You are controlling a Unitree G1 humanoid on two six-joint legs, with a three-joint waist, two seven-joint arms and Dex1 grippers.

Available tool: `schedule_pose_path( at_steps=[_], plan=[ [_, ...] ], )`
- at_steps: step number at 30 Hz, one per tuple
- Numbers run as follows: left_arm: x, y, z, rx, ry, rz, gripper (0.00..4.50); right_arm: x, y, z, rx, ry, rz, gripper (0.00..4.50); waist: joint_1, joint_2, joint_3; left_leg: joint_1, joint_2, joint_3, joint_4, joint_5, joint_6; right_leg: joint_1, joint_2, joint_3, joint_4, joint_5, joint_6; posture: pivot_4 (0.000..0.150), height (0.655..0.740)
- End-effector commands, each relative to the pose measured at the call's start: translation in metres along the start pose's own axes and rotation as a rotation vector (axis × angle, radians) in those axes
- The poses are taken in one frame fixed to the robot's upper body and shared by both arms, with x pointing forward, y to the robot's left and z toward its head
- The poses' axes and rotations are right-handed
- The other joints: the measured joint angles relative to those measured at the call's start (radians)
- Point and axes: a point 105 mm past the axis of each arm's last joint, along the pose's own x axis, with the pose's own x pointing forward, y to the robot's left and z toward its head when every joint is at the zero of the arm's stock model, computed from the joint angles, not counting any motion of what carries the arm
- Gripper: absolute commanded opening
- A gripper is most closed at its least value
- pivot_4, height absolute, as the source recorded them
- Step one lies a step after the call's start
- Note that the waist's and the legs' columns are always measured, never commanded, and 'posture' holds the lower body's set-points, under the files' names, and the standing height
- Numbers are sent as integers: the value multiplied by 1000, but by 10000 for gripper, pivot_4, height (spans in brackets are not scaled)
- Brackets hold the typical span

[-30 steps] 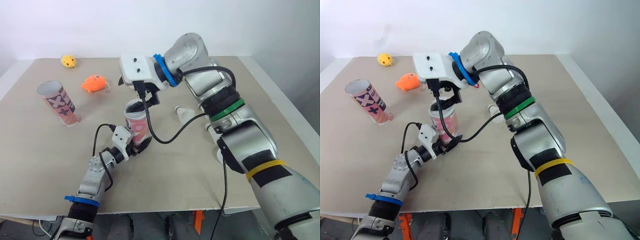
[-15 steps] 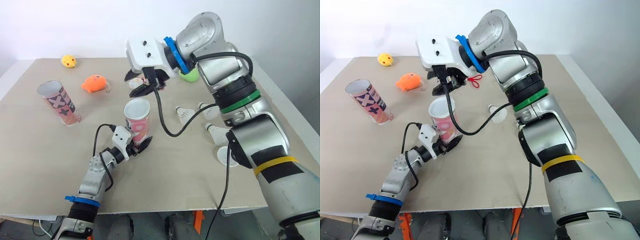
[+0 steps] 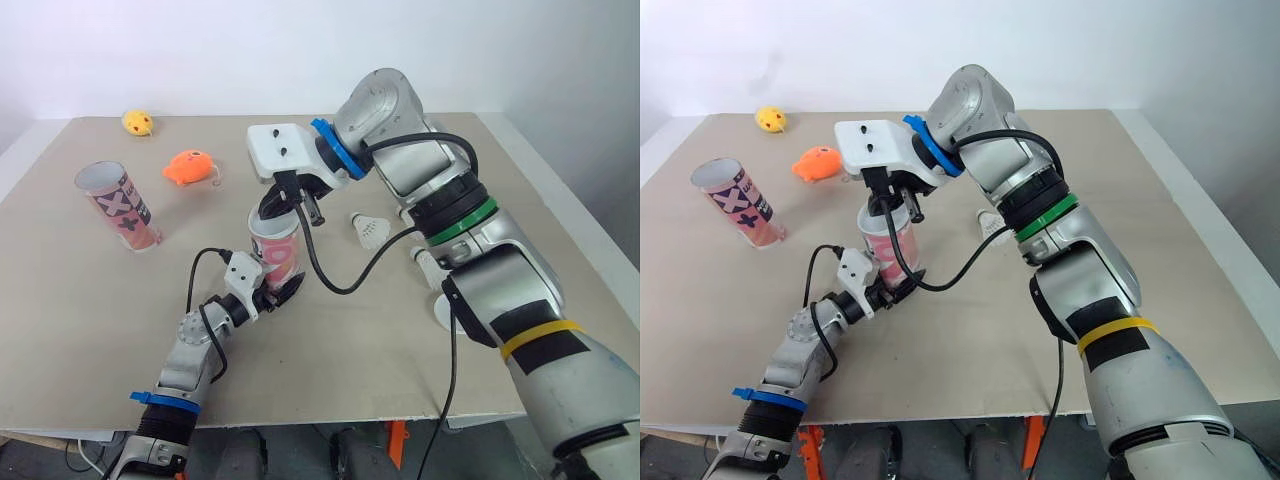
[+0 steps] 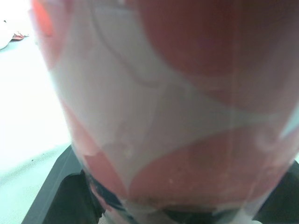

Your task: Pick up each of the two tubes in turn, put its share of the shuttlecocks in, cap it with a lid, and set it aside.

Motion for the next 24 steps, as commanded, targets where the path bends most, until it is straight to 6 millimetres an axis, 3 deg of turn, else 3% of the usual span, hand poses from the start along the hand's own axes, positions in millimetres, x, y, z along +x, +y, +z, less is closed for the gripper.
schedule_pose_path(
  at_steps=[1, 24],
  plan=[
    [-2, -7, -23, -37, 81, -10, 31753, 2, 0, 10, -36, 7, 3, 675, 1, 0, 0, 0, 0, 0, 0, 0, 0, 0, 0, 0, 0, 0, 0, 1500, 7400],
    [-4, -6, -23, -35, 79, 0, 31753, 19, 9, 13, -25, -59, 56, 675, 1, 0, -1, 0, 0, 0, 0, 0, 0, 0, 1, 0, 0, 0, 0, 1500, 7400]
  ],
)
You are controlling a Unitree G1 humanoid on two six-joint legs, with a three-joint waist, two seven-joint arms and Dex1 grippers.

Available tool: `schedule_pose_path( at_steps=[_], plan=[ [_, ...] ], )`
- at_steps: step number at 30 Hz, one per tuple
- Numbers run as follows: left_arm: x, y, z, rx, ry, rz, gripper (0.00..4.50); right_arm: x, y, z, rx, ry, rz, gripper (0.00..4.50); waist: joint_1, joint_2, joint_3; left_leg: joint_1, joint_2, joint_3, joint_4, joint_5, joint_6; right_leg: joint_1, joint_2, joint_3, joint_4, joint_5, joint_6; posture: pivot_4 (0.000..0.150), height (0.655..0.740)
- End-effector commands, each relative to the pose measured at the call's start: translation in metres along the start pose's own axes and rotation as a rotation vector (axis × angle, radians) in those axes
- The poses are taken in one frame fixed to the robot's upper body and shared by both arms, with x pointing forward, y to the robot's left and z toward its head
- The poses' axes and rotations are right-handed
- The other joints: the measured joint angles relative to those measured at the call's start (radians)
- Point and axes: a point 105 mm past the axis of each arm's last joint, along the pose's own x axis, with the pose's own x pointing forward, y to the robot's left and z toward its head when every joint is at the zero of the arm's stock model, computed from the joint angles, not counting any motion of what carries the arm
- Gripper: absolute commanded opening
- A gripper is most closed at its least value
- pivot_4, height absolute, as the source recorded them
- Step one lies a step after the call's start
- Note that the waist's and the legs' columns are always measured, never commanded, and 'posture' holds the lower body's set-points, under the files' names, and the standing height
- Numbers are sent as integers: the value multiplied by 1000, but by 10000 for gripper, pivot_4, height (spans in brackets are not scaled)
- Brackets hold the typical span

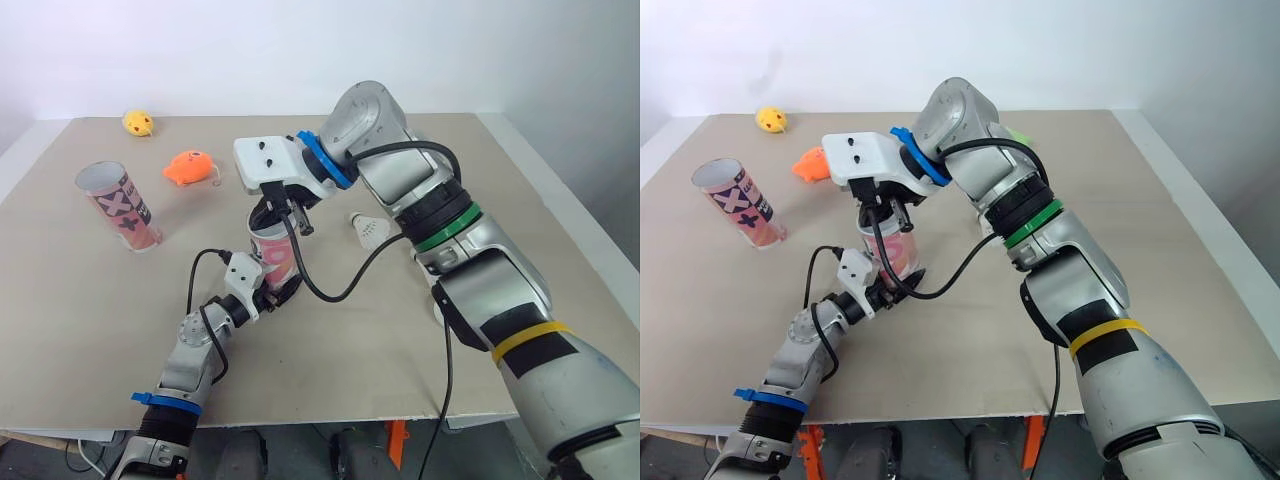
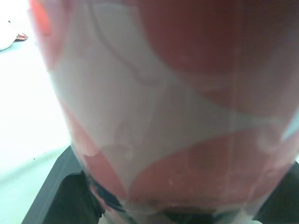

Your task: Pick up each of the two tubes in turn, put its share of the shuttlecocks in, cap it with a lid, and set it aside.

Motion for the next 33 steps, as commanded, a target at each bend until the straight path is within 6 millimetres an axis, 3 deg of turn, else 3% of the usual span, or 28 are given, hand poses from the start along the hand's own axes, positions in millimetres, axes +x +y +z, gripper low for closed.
schedule_pose_path(
  at_steps=[1, 15, 33],
  plan=[
    [-4, -6, -22, -32, 85, -13, 31753, 6, 4, 8, -30, -51, 21, 675, 0, 0, 0, 0, 0, 0, 0, 0, 0, 0, 0, 0, 0, 0, 0, 1500, 7400],
    [-4, -6, -22, -30, 88, -20, 31753, 30, 16, -7, 59, -176, 60, 675, -1, 1, -2, 2, 0, 0, 0, 0, 0, 2, 0, 0, 0, 0, 0, 1500, 7400],
    [-5, -8, -22, -31, 88, -23, 31753, 78, 44, -33, 253, -212, 179, 675, -11, 6, -21, 20, 1, 2, -6, -2, 0, 16, 2, 2, 0, -9, 3, 1500, 7400]
  ],
)
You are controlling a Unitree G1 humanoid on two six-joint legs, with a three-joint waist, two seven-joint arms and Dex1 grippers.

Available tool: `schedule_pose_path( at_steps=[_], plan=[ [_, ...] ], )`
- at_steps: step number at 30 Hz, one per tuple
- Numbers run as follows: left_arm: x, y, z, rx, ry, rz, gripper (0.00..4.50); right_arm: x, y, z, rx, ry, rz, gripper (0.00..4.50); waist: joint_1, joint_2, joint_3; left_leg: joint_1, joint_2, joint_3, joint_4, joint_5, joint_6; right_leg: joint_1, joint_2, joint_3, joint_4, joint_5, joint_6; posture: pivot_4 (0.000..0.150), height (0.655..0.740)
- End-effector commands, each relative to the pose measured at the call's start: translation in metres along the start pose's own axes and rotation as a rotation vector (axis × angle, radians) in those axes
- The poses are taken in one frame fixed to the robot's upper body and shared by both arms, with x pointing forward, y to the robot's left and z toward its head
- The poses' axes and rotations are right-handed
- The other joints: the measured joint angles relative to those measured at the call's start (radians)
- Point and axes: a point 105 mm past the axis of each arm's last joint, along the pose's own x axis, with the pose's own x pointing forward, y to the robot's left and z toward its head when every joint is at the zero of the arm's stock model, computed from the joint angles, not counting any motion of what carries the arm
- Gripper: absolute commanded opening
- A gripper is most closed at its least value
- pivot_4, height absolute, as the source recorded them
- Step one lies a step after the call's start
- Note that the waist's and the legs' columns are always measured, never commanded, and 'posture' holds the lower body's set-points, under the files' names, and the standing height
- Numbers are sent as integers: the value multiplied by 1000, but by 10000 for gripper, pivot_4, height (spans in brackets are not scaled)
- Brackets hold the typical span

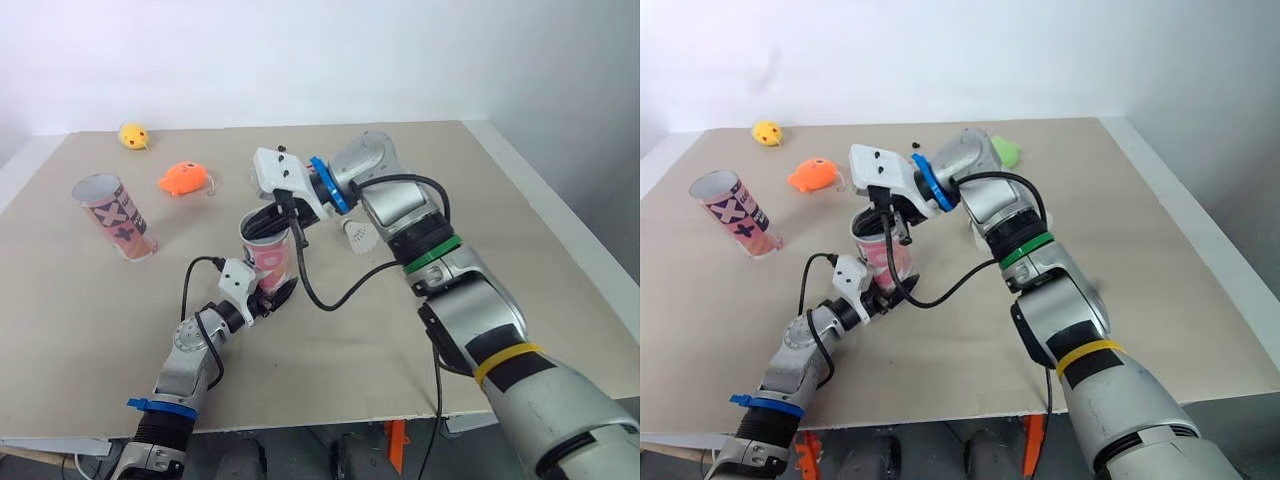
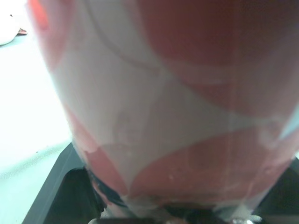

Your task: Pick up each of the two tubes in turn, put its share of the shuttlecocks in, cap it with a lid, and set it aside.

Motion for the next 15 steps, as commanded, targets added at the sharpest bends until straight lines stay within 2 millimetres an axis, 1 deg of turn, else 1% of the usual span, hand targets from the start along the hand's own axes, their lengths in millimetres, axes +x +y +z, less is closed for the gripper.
schedule_pose_path(
  at_steps=[1, 6, 10, 15],
  plan=[
    [4, -13, -10, -3, 53, -51, 31753, 46, 34, -32, 130, 49, 187, 675, 0, 2, -4, 1, 0, 0, 0, -1, 0, 1, 0, 0, 0, -1, 0, 1500, 7400],
    [3, -13, -10, -3, 53, -51, 31753, 52, 41, -42, 189, 58, 212, 675, -1, 4, -9, 9, 0, 0, -1, -5, 1, 8, 1, 1, 0, -5, -1, 1500, 7400],
    [3, -14, -10, -4, 52, -52, 31753, 55, 45, -48, 213, 67, 222, 675, -1, 6, -16, 10, 0, 0, -1, -7, 0, 9, 1, 1, 0, -8, -1, 1500, 7400],
    [4, -14, -10, -5, 54, -54, 31753, 52, 43, -46, 196, 72, 213, 675, -1, 6, -18, 11, 0, 0, -1, -8, -1, 10, 1, 1, 0, -9, -1, 1500, 7400]
  ],
)
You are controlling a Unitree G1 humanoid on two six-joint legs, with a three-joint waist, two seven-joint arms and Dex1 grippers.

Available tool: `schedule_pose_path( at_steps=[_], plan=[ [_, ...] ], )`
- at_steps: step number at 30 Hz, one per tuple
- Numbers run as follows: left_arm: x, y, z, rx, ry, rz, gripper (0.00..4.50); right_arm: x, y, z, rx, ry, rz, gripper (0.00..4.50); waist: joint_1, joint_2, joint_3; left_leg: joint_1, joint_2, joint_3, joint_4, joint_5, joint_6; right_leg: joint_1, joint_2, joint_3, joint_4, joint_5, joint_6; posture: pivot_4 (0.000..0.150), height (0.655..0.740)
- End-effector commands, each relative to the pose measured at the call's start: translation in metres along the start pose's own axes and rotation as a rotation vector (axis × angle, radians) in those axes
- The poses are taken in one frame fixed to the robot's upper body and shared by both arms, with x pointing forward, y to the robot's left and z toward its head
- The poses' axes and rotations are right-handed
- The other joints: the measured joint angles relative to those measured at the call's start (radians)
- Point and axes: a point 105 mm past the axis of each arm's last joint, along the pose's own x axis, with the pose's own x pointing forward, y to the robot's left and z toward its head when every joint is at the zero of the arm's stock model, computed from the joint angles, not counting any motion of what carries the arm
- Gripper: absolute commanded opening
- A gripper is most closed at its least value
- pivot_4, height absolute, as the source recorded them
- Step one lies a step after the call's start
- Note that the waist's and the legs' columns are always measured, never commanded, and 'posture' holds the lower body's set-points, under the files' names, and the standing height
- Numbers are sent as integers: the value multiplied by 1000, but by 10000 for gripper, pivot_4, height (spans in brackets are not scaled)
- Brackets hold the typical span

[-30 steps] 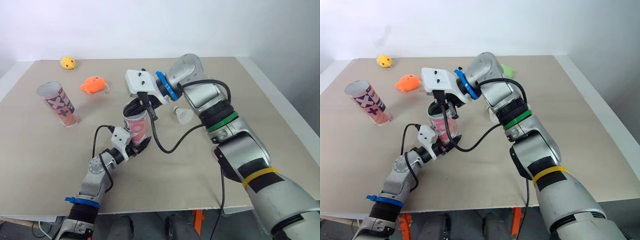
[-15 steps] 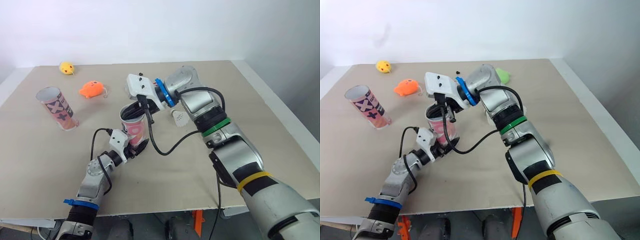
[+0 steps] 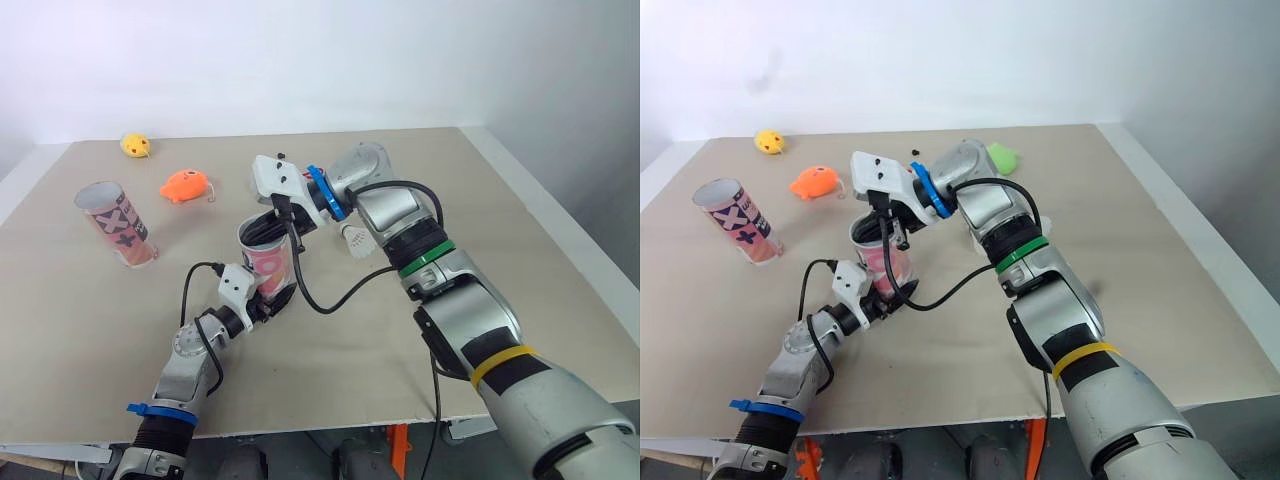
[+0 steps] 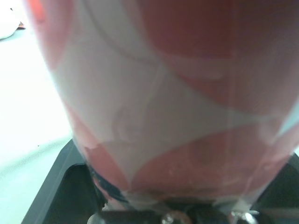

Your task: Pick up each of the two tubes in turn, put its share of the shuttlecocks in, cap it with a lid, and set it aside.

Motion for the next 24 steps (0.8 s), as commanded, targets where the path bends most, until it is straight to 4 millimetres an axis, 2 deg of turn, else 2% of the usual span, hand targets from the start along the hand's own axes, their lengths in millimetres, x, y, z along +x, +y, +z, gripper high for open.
schedule_pose_path(
  at_steps=[1, 4, 7, 16, 19, 24],
  plan=[
    [7, -12, -2, 21, 34, -60, 31753, 43, 34, -39, 127, 94, 186, 675, 0, 0, 0, 1, 0, 0, 0, 0, 0, 1, 0, 0, 0, 0, 0, 1500, 7400],
    [8, -12, -2, 21, 34, -62, 31753, 36, 29, -31, 92, 90, 168, 675, 0, 0, 0, 1, 0, 0, 0, 0, -1, 1, 0, 0, 0, -1, 0, 1500, 7400],
    [7, -12, -2, 21, 34, -61, 31753, 28, 20, -24, -16, 124, 120, 675, 0, 0, 0, 1, 0, 0, 0, -1, -1, 1, 0, 0, 0, -1, 0, 1500, 7400],
    [7, -13, -3, 18, 36, -64, 31753, -12, 4, 26, -255, 153, 33, 675, 3, -3, 7, -5, 0, -1, 0, -1, -1, -4, 0, -1, -1, -1, 0, 1500, 7400],
    [7, -13, -3, 17, 36, -65, 31753, -23, 0, 34, -294, 171, 0, 675, 5, -3, 10, -8, -1, -1, 0, -1, -1, -6, -2, -1, -1, -1, 1, 1500, 7400],
    [7, -14, -3, 14, 38, -66, 31753, -44, -14, 35, -365, 275, -88, 675, 9, -4, 16, -16, -2, -2, 2, -1, -1, -12, -3, -1, -1, 0, 2, 1500, 7400]
  ],
)
